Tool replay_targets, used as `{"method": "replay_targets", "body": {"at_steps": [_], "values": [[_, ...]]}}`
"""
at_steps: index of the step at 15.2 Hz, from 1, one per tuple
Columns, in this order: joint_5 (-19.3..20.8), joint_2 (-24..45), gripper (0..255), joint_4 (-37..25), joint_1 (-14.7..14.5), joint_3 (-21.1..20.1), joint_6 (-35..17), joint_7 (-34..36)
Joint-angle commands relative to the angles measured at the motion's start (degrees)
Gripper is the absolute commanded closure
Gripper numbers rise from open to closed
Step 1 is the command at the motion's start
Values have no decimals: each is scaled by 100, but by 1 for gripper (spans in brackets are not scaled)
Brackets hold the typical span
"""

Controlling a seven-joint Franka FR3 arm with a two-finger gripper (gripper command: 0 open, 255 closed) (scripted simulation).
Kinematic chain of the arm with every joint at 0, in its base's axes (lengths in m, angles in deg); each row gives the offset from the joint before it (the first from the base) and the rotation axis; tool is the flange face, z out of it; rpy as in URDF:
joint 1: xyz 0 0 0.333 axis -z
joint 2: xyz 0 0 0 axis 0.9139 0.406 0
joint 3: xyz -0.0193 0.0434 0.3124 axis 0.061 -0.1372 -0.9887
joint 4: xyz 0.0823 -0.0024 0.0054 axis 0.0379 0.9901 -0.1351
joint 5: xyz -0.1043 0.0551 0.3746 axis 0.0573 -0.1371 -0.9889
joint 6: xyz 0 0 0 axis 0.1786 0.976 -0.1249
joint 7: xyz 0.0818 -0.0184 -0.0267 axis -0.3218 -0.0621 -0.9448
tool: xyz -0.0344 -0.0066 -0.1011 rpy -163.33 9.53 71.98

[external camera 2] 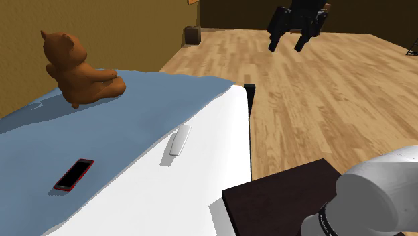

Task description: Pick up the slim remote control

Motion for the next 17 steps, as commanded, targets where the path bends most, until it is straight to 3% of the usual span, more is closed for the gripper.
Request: {"method": "replay_targets", "body": {"at_steps": [1,9,17], "values": [[0,0,0,0,0,0,0,0],[-281,659,0,586,-58,-847,-1158,1078],[-329,1859,0,655,-30,-1703,-2322,2225]]}}
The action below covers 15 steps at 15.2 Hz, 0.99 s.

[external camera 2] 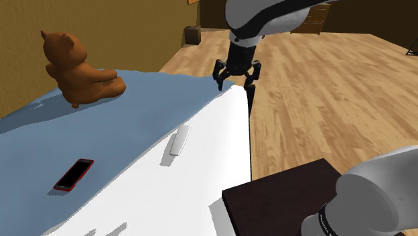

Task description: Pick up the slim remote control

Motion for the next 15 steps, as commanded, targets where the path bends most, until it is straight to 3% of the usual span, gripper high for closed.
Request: {"method": "replay_targets", "body": {"at_steps": [1,7,15], "values": [[37,360,0,-19,21,-211,-314,314],[460,1608,0,-354,118,-782,-1071,1377],[1698,3550,0,-1258,-60,-1042,-1694,3085]]}}
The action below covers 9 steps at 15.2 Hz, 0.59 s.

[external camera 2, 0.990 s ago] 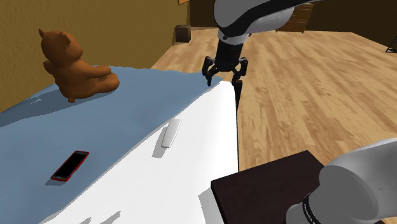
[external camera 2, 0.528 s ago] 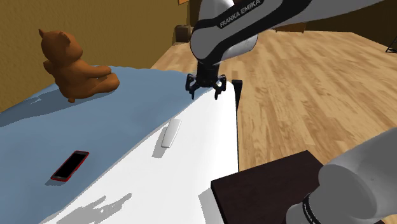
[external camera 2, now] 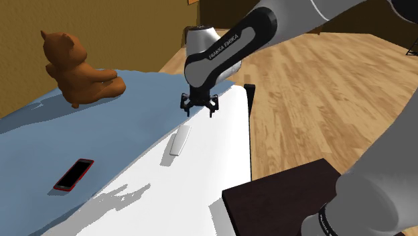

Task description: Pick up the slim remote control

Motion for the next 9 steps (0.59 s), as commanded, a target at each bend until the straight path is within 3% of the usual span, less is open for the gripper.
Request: {"method": "replay_targets", "body": {"at_steps": [1,9], "values": [[356,523,0,-276,-133,34,-124,455],[1195,2415,0,-1752,-913,515,-179,1639]]}}
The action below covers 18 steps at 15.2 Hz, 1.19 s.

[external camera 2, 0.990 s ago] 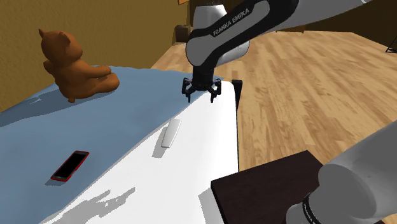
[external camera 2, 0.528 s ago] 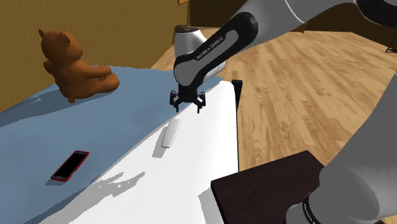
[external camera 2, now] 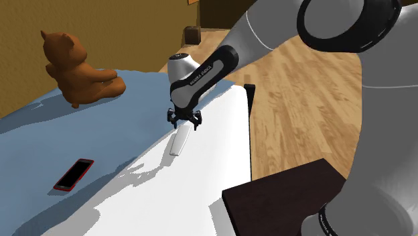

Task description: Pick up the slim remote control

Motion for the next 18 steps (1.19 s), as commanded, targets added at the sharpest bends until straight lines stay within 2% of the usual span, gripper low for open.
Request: {"method": "replay_targets", "body": {"at_steps": [1,4,14,15,18], "values": [[137,502,0,-467,-193,139,33,209],[238,1203,0,-1183,-471,310,125,451],[386,1697,0,-1353,-600,470,-194,550],[386,1686,255,-1337,-599,468,-199,554],[386,1688,255,-1341,-601,468,-197,555]]}}
